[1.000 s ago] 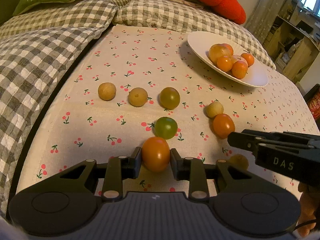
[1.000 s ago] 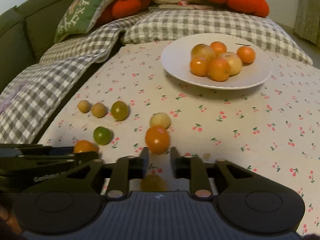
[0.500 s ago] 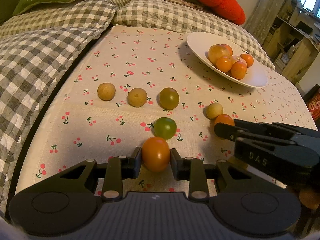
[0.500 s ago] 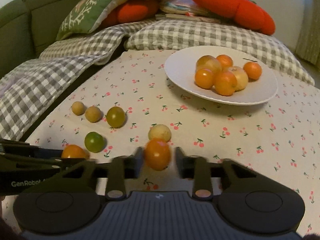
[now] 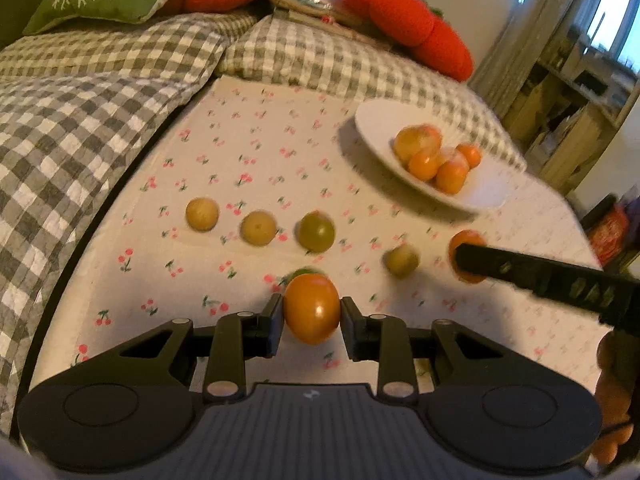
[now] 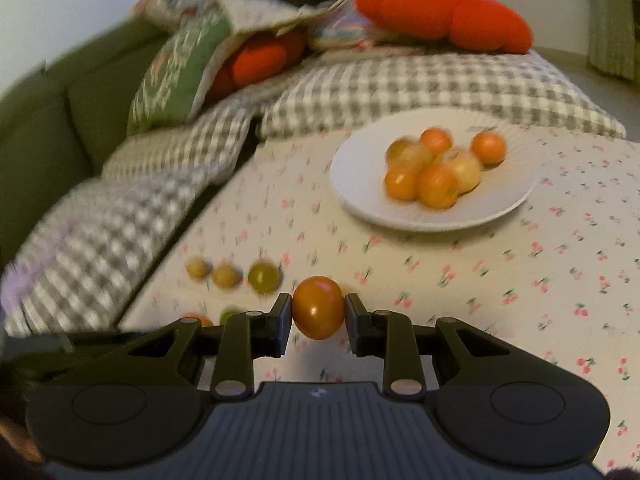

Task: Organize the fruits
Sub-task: 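Carry both tomatoes to the white plate and open both grippers over it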

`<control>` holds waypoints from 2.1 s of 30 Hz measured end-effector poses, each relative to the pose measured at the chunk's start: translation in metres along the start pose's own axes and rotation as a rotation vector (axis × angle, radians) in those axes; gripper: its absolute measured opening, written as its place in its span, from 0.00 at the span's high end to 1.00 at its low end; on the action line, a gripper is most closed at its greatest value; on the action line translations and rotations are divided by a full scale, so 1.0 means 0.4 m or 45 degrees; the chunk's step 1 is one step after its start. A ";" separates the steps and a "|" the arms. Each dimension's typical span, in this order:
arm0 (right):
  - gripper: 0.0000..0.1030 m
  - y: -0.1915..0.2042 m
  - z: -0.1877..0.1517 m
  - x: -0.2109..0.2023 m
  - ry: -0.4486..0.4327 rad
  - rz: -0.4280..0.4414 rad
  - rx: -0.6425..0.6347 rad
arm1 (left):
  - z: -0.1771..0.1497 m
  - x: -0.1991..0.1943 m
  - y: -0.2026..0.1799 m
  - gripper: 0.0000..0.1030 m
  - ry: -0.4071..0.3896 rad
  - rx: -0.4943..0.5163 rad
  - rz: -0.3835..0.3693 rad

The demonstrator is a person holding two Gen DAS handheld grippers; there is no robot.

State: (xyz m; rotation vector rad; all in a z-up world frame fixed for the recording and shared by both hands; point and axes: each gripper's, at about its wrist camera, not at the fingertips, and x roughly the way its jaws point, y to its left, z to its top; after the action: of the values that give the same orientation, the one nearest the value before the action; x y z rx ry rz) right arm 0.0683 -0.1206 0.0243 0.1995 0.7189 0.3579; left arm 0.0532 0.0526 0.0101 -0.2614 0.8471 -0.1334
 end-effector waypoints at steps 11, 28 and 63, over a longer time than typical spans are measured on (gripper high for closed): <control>0.75 -0.241 0.138 -0.022 -0.117 -0.031 0.345 | 0.121 0.039 -0.040 0.78 -0.069 0.049 -0.042; 0.75 -0.303 0.155 0.121 -0.034 -0.035 0.371 | 0.278 0.303 -0.173 0.78 -0.054 0.091 -0.078; 0.73 -0.310 0.157 0.109 -0.036 0.026 0.504 | 0.302 0.267 -0.112 0.62 -0.083 0.019 -0.226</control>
State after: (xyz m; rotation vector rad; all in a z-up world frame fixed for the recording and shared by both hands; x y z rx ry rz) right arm 0.1722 -0.2215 0.0069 0.5853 0.7553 0.2283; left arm 0.2136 0.0072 0.0220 -0.3254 0.7572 -0.2952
